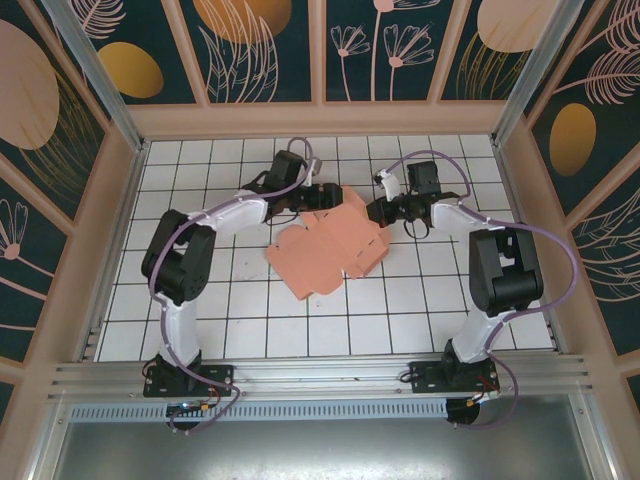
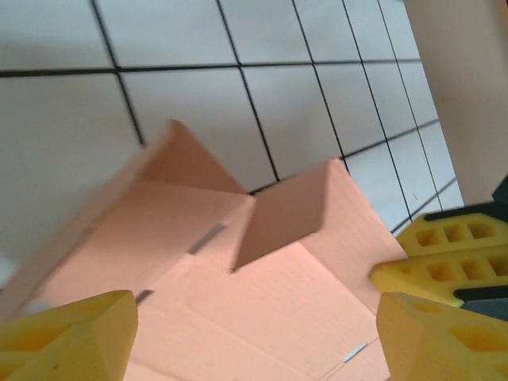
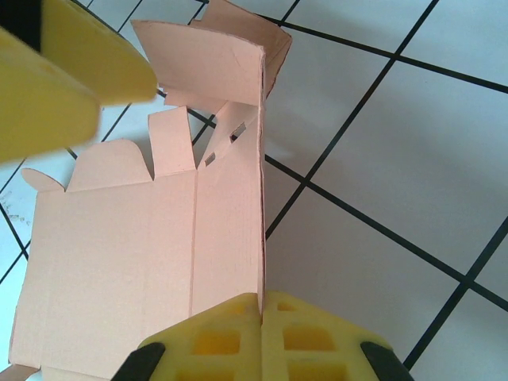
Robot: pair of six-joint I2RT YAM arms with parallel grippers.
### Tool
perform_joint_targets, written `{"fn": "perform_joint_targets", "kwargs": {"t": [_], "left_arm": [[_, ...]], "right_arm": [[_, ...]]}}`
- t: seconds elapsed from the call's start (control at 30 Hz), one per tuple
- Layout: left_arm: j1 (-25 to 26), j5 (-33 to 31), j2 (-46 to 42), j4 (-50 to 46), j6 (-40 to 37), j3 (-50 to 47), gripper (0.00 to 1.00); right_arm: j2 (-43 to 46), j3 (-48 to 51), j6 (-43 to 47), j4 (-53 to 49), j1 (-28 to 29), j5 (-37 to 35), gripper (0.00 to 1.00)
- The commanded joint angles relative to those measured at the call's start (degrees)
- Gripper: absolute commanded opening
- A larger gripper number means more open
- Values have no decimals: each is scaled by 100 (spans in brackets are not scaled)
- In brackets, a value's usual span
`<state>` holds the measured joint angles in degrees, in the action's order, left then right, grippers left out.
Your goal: Fold the paper box
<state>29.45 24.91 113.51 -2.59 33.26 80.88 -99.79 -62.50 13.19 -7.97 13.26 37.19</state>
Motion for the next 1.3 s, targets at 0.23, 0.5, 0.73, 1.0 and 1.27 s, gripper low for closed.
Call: {"fn": "perform_joint_targets", "kwargs": {"t": [0.23,0.5,0.73,1.0,1.27], "left_arm": [[-54,309,578,188,162,1024,81],[82,861,948,-154,-54,1623,66],[227,977,790,-193,-84,1303,59],[414,1095,859,356,343,1024,60],[420,1017,1261,468,564,1644,62]], "right_arm": [[219,19,60,-75,81,-36,0],[215,-21,45,-103,81,-71,0],[147,-68,-8,-102,86,-29,0],[147,-104,-2,-70,208,-1,0],[215,-35,530,-344,417,60,0]]}}
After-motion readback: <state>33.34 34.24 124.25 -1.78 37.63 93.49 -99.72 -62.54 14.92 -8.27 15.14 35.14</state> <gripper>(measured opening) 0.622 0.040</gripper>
